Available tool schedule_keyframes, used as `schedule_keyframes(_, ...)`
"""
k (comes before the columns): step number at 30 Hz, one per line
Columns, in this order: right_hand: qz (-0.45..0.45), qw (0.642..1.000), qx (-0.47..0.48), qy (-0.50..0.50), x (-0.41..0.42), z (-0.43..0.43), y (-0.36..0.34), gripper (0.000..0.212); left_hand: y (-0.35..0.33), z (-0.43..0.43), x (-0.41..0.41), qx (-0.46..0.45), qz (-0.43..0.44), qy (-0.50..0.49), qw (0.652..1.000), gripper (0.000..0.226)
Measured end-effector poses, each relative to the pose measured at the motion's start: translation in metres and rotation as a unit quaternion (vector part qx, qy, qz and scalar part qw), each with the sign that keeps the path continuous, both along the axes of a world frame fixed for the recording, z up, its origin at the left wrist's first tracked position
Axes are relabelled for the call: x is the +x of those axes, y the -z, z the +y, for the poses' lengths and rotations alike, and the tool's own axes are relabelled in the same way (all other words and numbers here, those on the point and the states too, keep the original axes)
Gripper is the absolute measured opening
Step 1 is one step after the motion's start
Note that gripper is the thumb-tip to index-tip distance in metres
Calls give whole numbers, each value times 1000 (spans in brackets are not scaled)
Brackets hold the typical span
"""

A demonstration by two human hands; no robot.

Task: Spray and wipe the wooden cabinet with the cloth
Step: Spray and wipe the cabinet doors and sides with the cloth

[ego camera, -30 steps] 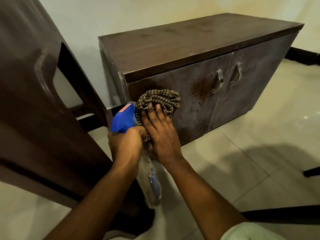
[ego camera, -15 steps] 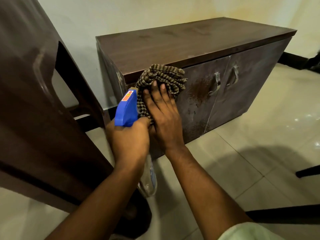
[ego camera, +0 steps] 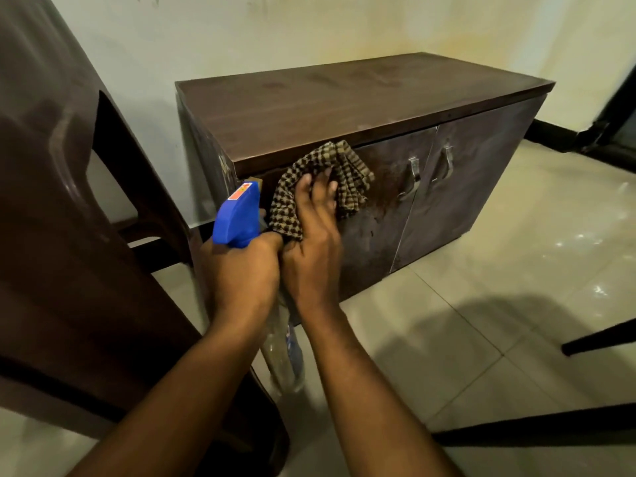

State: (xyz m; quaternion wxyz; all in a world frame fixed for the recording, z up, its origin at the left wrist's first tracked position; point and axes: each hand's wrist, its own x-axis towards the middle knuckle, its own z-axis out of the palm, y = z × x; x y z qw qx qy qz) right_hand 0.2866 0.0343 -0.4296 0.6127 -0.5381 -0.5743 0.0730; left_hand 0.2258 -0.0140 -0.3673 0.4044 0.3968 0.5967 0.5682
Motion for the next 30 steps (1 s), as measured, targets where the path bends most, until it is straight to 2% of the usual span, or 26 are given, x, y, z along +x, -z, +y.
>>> schedule_keyframes(3, -7, 1000, -10, 2, 7, -1, -4, 69, -3, 1, 1, 3, -25, 2, 1000, 27)
schedule_keyframes(6, 60, 997, -22, 44, 13, 7, -17, 80, -2, 2, -2, 1, -33, 18, 999, 25)
schedule_keyframes(8, 113, 990, -32, 72, 12, 11, -28, 80, 0, 2, -5, -3, -31, 33, 999, 19)
schedule_keyframes(11, 133, 988, -32, 75, 4, 11, -31, 78, 1, 4, -9, -14, -21, 43, 999, 15)
schedule_keyframes(17, -9, 1000, -12, 7, 3, -2, -7, 71, 1, 7, -6, -22, -13, 10, 1000, 18)
schedule_keyframes(20, -34, 999, -32, 3, 15, -4, -11, 73, 0, 6, -5, -21, -7, 21, 1000, 9)
schedule_keyframes(25, 113, 987, -89, 68, 46, 13, -35, 69, -1, 5, -7, -17, -36, 45, 998, 18)
schedule_keyframes(28, 131, 985, -86, 68, 38, 12, -37, 71, 0, 5, -8, -19, -29, 53, 998, 18)
schedule_keyframes(30, 106, 990, -75, 57, 23, 3, -31, 75, 0, 6, -4, -21, -14, 57, 998, 17)
